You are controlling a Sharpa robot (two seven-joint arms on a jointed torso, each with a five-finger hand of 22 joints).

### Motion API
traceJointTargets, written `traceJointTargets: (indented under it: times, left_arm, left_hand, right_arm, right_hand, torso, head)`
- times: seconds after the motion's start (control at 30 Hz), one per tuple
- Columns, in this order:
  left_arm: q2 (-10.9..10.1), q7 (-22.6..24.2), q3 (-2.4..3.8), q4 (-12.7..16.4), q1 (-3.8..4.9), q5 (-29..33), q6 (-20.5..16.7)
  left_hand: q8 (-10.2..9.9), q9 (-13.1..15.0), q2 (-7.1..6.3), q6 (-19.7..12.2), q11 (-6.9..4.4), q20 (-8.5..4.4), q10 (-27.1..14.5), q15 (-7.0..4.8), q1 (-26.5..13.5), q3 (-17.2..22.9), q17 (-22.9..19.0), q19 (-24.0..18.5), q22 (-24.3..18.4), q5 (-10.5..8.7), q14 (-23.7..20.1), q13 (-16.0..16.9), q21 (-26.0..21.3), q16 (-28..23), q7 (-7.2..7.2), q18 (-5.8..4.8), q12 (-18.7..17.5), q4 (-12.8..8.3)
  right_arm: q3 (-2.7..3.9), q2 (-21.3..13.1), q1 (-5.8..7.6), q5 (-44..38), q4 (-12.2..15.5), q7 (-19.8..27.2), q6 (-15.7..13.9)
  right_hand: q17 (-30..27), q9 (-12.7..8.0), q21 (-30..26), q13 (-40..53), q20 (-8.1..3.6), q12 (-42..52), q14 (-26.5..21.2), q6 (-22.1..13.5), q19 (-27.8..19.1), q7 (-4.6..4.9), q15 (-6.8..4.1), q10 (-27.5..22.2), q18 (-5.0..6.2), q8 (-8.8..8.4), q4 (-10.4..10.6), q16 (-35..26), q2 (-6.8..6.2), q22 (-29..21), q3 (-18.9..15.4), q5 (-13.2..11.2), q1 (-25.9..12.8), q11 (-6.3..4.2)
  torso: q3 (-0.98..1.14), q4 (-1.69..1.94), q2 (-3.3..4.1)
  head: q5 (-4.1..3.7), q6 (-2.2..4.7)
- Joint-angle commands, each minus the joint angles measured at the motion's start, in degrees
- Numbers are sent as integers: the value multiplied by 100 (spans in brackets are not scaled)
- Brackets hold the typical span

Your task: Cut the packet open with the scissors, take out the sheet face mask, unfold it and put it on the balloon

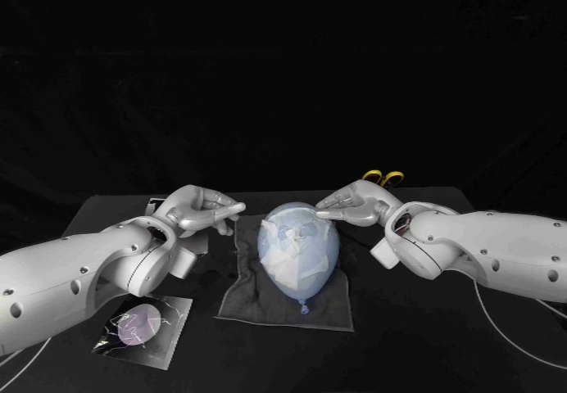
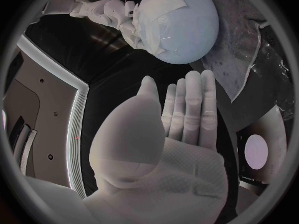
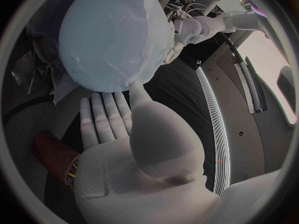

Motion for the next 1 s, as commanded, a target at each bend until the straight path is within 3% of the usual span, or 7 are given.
traceJointTargets:
  times: [0.03, 0.07, 0.17, 0.2, 0.37, 0.43, 1.0]
  left_arm:
    - [-100, 82, -6, 191, -58, 223, -113]
    - [-143, 58, -7, 261, -88, 271, -112]
    - [-223, -12, -9, 433, -165, 363, -106]
    - [-243, -42, -10, 512, -200, 413, -117]
    - [-247, -159, -11, 707, -271, 524, -193]
    - [-235, -186, -11, 748, -283, 542, -217]
    - [-47, -84, 5, 821, -311, 569, -578]
  left_hand:
    - [174, 111, 102, -34, -84, -151, 86, -105, -67, -153, 989, 234, 254, 45, 398, 332, 428, 1021, -77, 55, 495, 39]
    - [361, 229, 244, -34, -138, -231, 34, -163, -156, -294, 1873, 230, 511, -9, 640, 717, 809, 1761, -137, 40, 1018, 35]
    - [538, 353, 317, -55, -209, -300, -29, -229, -128, -449, 2676, 308, 1092, -8, 963, 1133, 1441, 2382, -198, -3, 1570, 31]
    - [595, 405, 359, -128, -228, -333, -72, -257, -83, -560, 3104, 475, 1857, -5, 1151, 1407, 2114, 2697, -213, -91, 1925, 40]
    - [630, 464, 451, -231, -256, -356, -77, -274, 80, -824, 4030, 758, 3348, 14, 1522, 2072, 3351, 3271, -215, -270, 2691, 30]
    - [627, 473, 459, -256, -259, -357, -11, -272, 72, -902, 4181, 795, 3594, 0, 1579, 2384, 3555, 3357, -208, -299, 2966, 29]
    - [538, 481, 378, -504, -169, -283, -89, -198, 583, -1012, 4412, 663, 3996, -2, 1635, 2950, 3936, 3488, -116, -327, 3471, -28]
  right_arm:
    - [-14, -4, -21, -34, 10, -14, 79]
    - [-14, -7, -21, -34, 10, -15, 79]
    - [-14, -9, -21, -34, 9, -17, 79]
    - [-14, -10, -21, -34, 8, -17, 80]
    - [-14, -8, -21, -33, 10, -18, 83]
    - [-14, -8, -22, -33, 13, -18, 84]
    - [-14, -10, -24, -33, 34, -15, 90]
  right_hand:
    - [0, 4, 16, 10, 4, 5, -33, 11, 53, 242, 6, 40, 104, 30, 18, 14, 3, -7, -12, -23, -42, -7]
    - [0, 4, 16, 10, 4, 5, -33, 11, 53, 242, 6, 40, 104, 30, 18, 14, 3, -7, -12, -23, -42, -7]
    - [0, 4, 16, 10, 4, 5, -33, 11, 53, 242, 6, 40, 104, 30, 18, 14, 3, -7, -12, -23, -42, -7]
    - [0, 4, 15, 10, 4, 5, -28, 12, 48, 241, 6, 42, 104, 32, 15, 14, -7, -10, -14, -23, -44, -8]
    - [0, 4, 15, 10, 4, 5, -28, 12, 48, 241, 6, 42, 104, 32, 15, 14, -7, -10, -14, -23, -44, -8]
    - [0, 4, 15, 10, 4, 5, -28, 12, 48, 241, 6, 42, 104, 32, 15, 14, -7, -10, -14, -23, -44, -8]
    - [-1, 4, 13, 10, 4, 5, -39, 13, 42, 243, 6, 44, 104, 35, 13, 12, -27, -14, -22, -24, -53, -7]
  torso:
    - [-4, -3, 2]
    - [-4, -3, 5]
    - [-4, -1, 5]
    - [-1, -1, 5]
    - [0, -11, 9]
    - [1, -14, 10]
    - [0, -5, 6]
  head:
    - [-7, -14]
    - [-14, -13]
    - [-6, -13]
    - [-2, -17]
    - [8, -30]
    - [9, -26]
    - [-2, -29]
